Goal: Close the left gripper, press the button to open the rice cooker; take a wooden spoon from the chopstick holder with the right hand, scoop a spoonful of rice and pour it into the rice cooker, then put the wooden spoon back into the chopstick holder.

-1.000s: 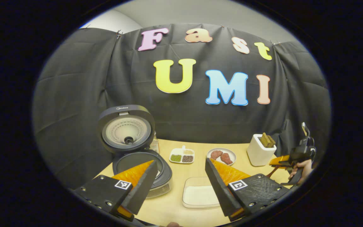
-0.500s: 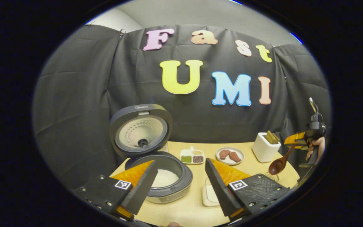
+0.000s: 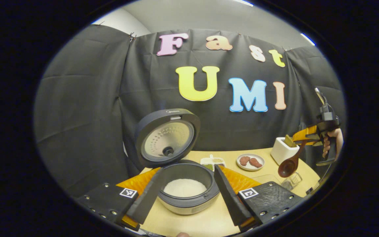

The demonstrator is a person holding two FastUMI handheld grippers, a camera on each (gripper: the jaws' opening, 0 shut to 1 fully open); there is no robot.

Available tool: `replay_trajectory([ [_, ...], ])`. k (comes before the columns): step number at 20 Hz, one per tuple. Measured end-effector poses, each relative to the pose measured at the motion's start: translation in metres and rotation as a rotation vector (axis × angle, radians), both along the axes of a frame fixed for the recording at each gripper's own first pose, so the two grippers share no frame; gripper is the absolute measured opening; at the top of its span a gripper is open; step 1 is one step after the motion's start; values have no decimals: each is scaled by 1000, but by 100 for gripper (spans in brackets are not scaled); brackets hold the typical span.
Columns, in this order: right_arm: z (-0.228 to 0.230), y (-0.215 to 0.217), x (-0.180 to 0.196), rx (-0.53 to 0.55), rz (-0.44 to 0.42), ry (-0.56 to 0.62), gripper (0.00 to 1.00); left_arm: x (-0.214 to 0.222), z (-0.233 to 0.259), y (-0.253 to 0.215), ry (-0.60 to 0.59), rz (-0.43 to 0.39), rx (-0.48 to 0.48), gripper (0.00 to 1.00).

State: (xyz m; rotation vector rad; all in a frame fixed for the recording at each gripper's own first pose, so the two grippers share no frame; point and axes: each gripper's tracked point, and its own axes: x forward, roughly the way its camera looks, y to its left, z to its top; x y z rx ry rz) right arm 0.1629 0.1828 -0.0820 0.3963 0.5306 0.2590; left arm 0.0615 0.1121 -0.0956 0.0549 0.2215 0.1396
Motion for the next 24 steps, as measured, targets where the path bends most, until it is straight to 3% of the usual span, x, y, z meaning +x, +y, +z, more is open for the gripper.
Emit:
replay_trajectory([
  [2,-11,17,-11,-51,48,-1,24,-6,-5,11,7,0,1,99],
  [3,-18,26,-14,-78,67,-4,24,-8,-7,17,9,0,-5,94],
  [7,-50,50,-18,-201,111,-49,24,-17,-17,40,19,6,-8,94],
  [16,-133,47,-4,-370,91,60,24,-27,-35,65,43,-1,-29,94],
  [21,-153,61,-4,-327,92,124,24,-29,-32,69,35,-1,-27,96],
  [24,-157,84,-13,-237,112,181,24,-33,-33,73,35,12,-36,94],
])
